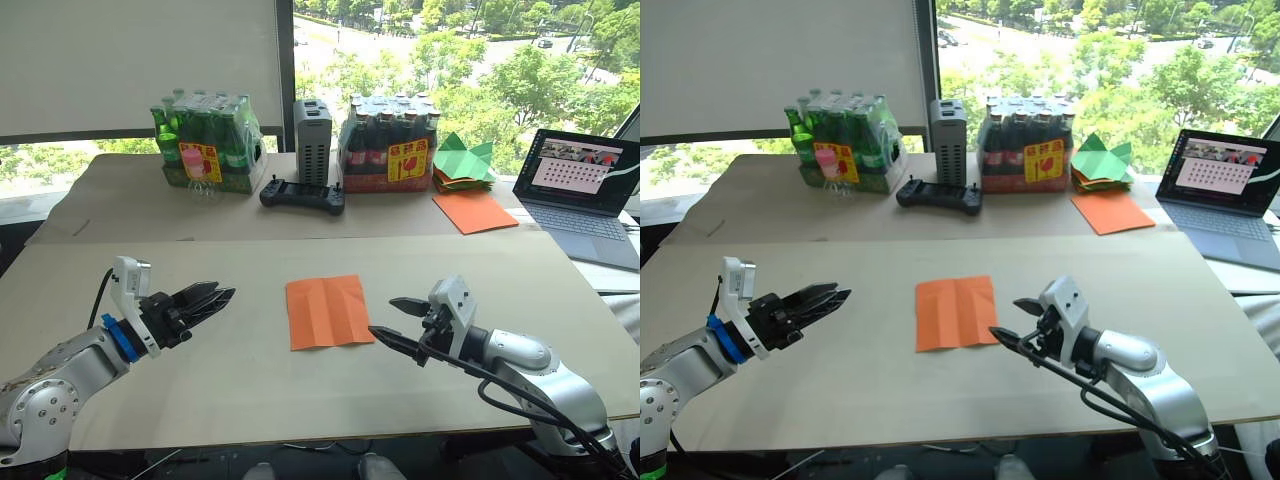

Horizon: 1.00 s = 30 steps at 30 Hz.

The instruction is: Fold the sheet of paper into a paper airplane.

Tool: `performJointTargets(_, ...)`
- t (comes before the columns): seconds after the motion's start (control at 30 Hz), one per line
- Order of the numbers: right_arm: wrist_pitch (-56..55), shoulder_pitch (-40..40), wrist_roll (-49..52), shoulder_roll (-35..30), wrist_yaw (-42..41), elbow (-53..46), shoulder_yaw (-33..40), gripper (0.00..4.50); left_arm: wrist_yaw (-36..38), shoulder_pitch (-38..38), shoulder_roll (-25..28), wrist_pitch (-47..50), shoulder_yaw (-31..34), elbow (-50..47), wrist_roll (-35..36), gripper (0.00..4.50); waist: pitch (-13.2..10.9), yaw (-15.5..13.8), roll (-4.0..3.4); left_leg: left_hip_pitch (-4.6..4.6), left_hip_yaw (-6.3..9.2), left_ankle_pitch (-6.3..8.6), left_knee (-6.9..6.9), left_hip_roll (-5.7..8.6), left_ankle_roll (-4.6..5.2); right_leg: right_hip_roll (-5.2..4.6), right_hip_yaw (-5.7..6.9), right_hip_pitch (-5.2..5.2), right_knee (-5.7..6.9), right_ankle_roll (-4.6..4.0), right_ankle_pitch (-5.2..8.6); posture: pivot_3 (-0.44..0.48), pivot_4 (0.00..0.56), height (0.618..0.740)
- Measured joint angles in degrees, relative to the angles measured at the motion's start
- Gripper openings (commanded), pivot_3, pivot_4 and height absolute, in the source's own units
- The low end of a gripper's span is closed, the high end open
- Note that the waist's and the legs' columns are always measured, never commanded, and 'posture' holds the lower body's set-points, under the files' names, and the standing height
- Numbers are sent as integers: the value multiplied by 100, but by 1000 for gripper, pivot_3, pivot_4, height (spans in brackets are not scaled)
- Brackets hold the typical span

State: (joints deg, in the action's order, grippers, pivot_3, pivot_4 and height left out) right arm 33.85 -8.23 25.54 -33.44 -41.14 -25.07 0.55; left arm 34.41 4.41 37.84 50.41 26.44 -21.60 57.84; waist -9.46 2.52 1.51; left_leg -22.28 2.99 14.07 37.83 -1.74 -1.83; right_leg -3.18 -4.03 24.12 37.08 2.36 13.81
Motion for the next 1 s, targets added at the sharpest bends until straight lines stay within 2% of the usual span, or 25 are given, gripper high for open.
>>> performJointTargets(0.2,0,-10,-5,99,88,-1,-4,3919,-98,17,1,34,-40,9,57,2846,0,1,0,0,0,0,0,0,0,0,0,0,0,0,0,0,150,740)
performJointTargets(0.23,0,-19,-5,129,123,-1,-4,3683,-118,26,1,38,-43,10,64,2846,0,1,0,0,0,0,0,0,0,0,0,0,0,0,0,0,150,740)
performJointTargets(0.33,3,-87,1,311,256,4,-1,2819,-206,126,-74,41,-86,15,74,2032,0,-1,0,0,0,0,0,0,0,0,0,0,1,0,0,0,150,740)
performJointTargets(0.53,-70,-304,-15,539,482,107,20,746,-242,233,-185,44,-307,27,77,41,0,-3,0,-1,1,0,0,1,0,-1,0,0,0,0,0,0,150,740)
performJointTargets(0.6,-87,-409,-34,614,532,190,11,54,-234,316,-224,43,-442,96,58,0,0,-3,0,0,0,0,0,2,0,-1,0,-1,1,0,0,0,150,740)
performJointTargets(0.77,-154,-544,-86,756,637,229,-29,19,-148,525,-325,-22,-864,187,-122,0,0,1,0,-1,1,0,1,1,0,0,0,1,1,0,0,0,150,740)
performJointTargets(1.0,-270,-978,-450,1130,945,644,-320,19,264,1063,-623,-543,-2258,914,-1275,0,1,-4,-1,-1,1,0,1,3,0,0,0,0,1,-1,-1,0,150,740)
